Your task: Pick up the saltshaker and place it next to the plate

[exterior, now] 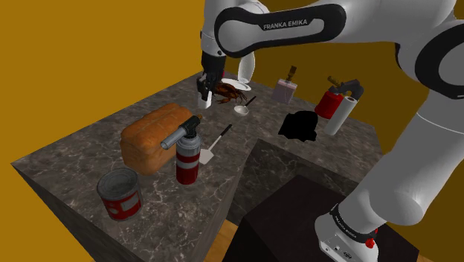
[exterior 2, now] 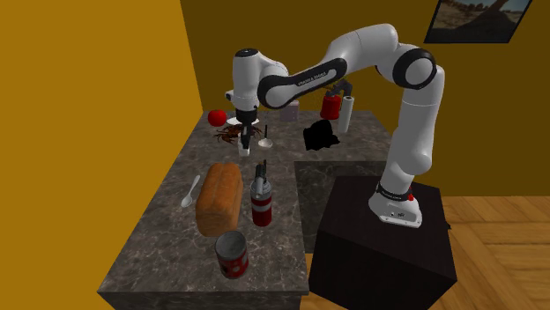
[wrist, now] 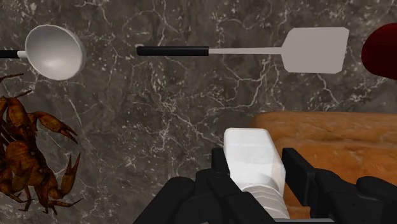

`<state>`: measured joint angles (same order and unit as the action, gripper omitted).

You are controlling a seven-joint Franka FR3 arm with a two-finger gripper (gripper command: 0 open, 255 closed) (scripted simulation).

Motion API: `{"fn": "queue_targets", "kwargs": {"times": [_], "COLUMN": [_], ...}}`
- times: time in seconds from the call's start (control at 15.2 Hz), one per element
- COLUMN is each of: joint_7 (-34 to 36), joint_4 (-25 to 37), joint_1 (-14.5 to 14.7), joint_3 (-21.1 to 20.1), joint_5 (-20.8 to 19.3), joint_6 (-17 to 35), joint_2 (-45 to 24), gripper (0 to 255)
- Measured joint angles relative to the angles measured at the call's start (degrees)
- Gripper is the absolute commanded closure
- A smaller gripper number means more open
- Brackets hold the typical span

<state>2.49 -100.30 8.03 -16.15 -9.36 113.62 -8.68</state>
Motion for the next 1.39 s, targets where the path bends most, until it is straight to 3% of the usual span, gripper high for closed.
{"fn": "queue_targets", "kwargs": {"times": [0.26, 0.86, 1.39], "joint_7": [-2.0, -14.1, -24.7], "joint_4": [0.4, -2.9, -1.1], "joint_1": [-1.1, -7.7, -13.3], "joint_3": [0.6, 5.6, 10.1], "joint_5": [0.7, 3.1, 4.7], "joint_6": [-1.2, 0.6, 1.1], "joint_2": [1.1, 3.9, 2.5], "gripper": [255, 255, 255]}}
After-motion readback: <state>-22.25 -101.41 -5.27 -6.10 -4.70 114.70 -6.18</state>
